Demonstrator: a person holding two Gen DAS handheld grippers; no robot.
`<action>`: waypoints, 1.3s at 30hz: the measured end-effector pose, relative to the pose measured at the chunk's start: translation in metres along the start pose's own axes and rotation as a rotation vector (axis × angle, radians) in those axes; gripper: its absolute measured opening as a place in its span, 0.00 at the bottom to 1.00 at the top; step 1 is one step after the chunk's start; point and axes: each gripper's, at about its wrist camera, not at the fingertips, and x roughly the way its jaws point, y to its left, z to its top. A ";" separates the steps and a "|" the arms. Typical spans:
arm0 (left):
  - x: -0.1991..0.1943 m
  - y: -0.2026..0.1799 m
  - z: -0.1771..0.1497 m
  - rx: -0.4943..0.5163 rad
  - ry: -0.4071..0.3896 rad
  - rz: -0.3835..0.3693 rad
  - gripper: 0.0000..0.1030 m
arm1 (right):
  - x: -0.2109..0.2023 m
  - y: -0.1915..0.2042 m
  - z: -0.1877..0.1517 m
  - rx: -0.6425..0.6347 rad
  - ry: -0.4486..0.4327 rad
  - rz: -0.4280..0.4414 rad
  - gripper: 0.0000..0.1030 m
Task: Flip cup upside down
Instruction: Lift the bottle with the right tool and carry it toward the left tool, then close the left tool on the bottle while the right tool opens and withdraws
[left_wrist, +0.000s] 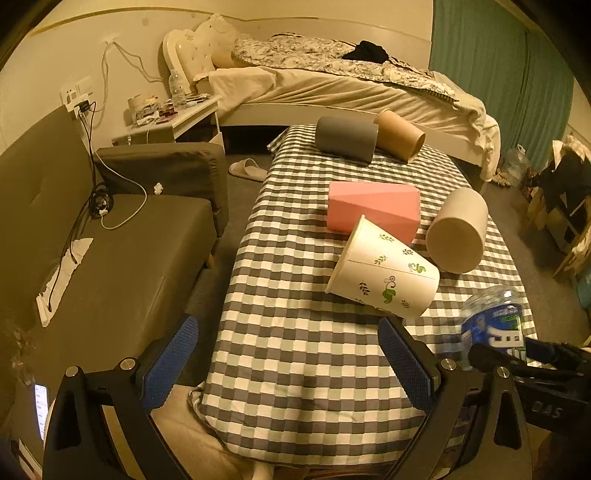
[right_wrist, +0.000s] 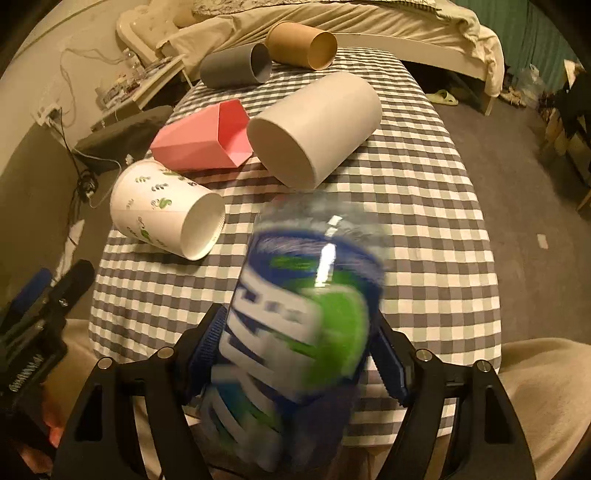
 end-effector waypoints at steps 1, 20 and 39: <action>-0.001 -0.002 0.001 0.002 0.002 0.002 0.98 | -0.004 0.000 0.000 -0.005 -0.008 0.005 0.80; -0.006 -0.117 0.012 0.102 0.161 -0.157 0.98 | -0.076 -0.088 0.002 -0.014 -0.133 -0.149 0.85; 0.063 -0.167 0.013 0.133 0.469 -0.230 0.71 | -0.057 -0.143 0.006 0.117 -0.084 -0.048 0.85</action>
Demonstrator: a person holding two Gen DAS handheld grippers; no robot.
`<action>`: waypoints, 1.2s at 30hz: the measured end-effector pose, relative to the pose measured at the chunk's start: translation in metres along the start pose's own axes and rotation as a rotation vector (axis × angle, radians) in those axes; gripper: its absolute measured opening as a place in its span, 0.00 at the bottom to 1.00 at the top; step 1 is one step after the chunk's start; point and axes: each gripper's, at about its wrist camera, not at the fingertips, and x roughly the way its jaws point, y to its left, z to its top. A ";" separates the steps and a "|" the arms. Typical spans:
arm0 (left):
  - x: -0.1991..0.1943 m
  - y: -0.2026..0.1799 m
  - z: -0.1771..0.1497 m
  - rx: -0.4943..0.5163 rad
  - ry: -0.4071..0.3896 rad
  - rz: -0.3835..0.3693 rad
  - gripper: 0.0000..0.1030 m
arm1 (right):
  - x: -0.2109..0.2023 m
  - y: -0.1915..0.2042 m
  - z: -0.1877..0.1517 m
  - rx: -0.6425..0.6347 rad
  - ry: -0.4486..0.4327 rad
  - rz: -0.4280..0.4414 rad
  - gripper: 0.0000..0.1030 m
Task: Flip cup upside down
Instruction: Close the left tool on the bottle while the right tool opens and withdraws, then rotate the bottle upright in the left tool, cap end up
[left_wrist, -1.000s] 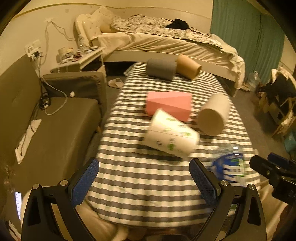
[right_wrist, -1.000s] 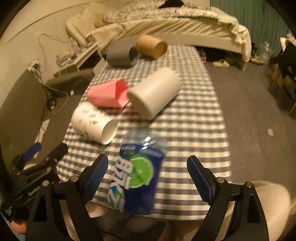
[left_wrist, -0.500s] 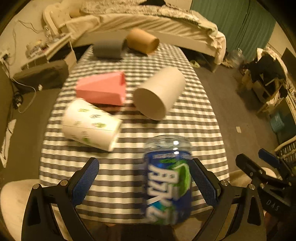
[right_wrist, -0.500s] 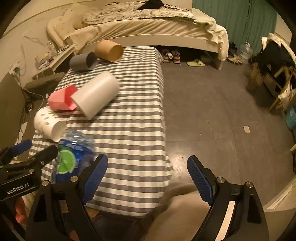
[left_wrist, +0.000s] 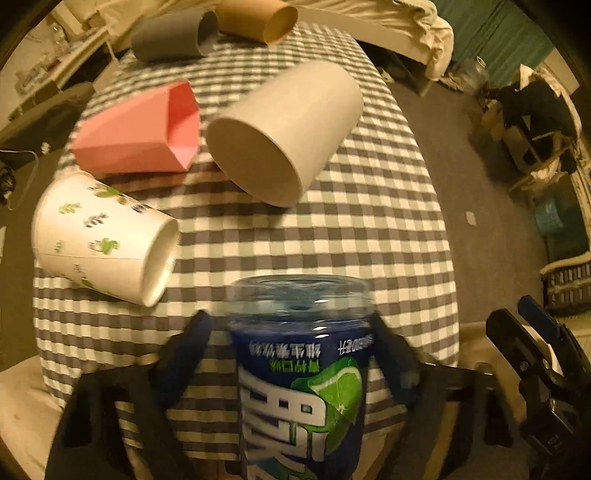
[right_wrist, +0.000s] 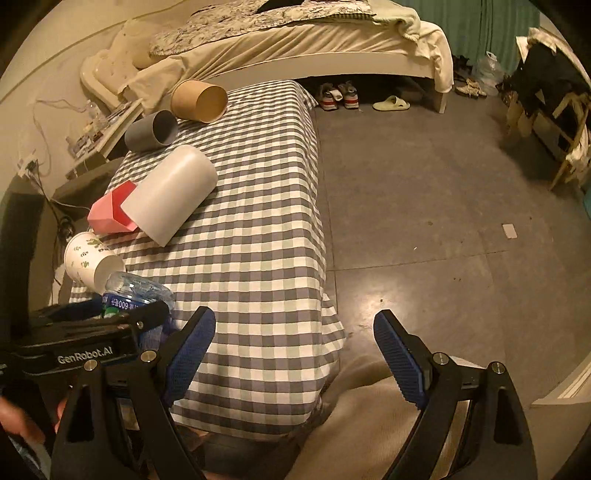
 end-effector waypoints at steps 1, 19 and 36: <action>0.000 0.000 0.000 -0.002 0.006 -0.006 0.71 | 0.000 -0.001 0.000 0.005 0.000 0.001 0.85; -0.063 -0.004 0.008 0.144 -0.512 0.037 0.71 | -0.005 0.001 -0.002 0.013 -0.031 -0.022 0.85; -0.038 0.006 -0.063 0.267 -0.527 0.032 0.71 | -0.010 0.000 -0.005 0.012 -0.060 -0.049 0.85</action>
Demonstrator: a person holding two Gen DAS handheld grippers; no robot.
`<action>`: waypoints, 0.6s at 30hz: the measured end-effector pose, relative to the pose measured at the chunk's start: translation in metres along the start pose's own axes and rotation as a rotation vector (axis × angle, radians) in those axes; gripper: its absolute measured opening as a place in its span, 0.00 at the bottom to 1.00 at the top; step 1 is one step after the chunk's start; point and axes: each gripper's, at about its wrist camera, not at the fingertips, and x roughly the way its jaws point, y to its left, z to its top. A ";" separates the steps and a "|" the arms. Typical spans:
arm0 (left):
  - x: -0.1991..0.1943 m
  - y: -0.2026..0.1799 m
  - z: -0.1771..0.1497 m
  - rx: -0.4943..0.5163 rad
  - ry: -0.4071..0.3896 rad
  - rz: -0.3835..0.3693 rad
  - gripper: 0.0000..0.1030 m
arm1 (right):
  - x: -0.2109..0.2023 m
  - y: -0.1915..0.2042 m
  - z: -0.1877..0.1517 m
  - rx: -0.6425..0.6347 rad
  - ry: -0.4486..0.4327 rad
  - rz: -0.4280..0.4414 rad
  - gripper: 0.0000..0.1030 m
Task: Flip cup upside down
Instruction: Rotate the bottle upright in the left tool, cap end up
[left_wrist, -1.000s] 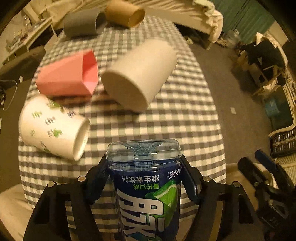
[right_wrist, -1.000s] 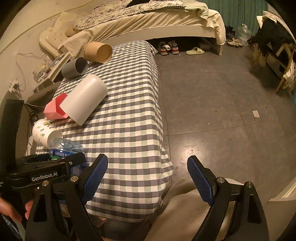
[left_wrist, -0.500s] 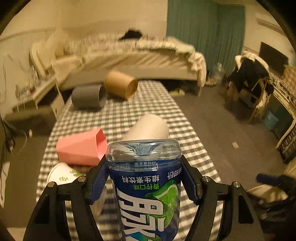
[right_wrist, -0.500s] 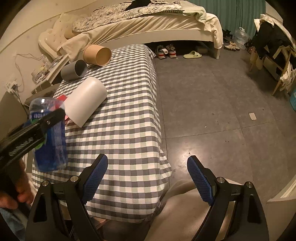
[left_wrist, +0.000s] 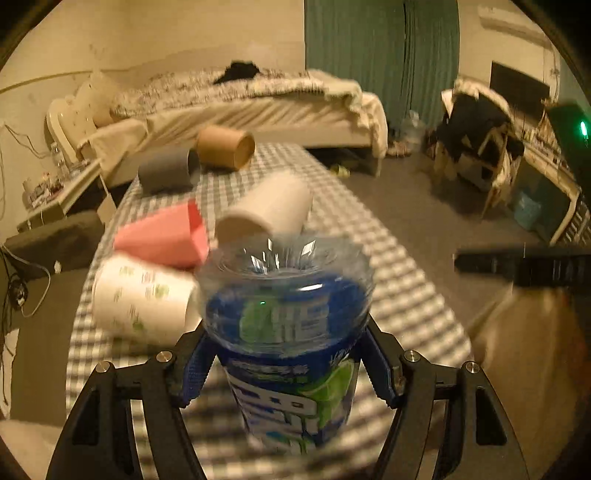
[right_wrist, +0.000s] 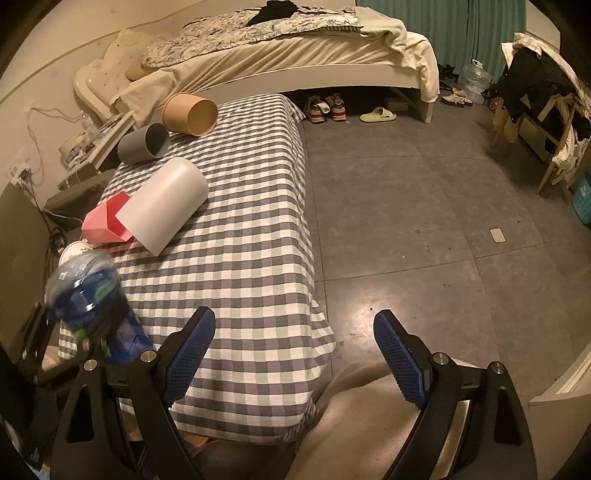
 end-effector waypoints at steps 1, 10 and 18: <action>0.001 0.001 -0.004 -0.005 0.018 -0.003 0.71 | -0.001 0.001 0.000 -0.001 -0.004 0.002 0.85; 0.013 -0.001 -0.016 -0.003 0.070 -0.015 0.68 | -0.002 0.007 -0.003 -0.020 -0.010 0.013 0.85; 0.020 0.001 0.010 -0.016 -0.029 0.013 0.67 | -0.001 0.005 -0.003 -0.015 -0.003 0.007 0.85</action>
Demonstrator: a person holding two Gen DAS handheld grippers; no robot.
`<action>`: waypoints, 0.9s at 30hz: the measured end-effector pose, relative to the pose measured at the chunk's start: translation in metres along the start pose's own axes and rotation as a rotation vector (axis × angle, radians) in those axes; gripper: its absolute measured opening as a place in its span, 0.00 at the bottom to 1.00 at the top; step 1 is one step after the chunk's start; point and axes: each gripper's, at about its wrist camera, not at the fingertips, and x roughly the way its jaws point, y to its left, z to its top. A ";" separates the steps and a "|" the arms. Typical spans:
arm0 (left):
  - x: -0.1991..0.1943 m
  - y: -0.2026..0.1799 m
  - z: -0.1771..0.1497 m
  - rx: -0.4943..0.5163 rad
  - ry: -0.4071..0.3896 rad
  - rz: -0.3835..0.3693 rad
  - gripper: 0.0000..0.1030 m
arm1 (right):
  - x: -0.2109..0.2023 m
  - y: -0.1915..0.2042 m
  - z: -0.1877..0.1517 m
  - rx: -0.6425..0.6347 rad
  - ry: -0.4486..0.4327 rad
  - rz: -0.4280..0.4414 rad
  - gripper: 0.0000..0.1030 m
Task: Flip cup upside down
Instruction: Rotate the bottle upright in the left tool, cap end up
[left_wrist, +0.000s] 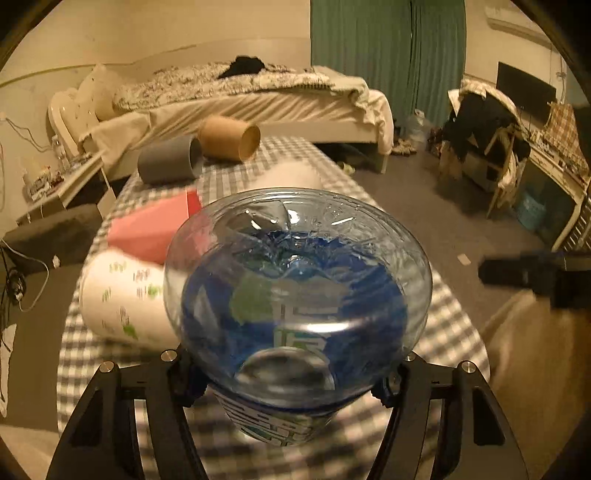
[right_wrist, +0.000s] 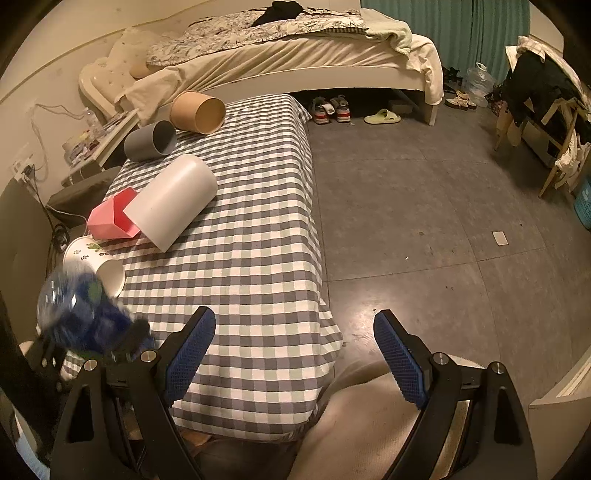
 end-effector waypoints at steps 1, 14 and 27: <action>0.000 0.000 0.004 0.001 -0.015 0.003 0.67 | 0.000 0.000 0.000 -0.001 0.001 -0.002 0.85; 0.020 -0.005 -0.005 0.044 0.008 0.002 0.69 | 0.004 -0.001 0.000 -0.004 0.015 -0.029 0.85; -0.034 0.007 0.007 -0.002 -0.058 0.000 0.81 | -0.020 0.010 -0.002 -0.033 -0.048 -0.020 0.85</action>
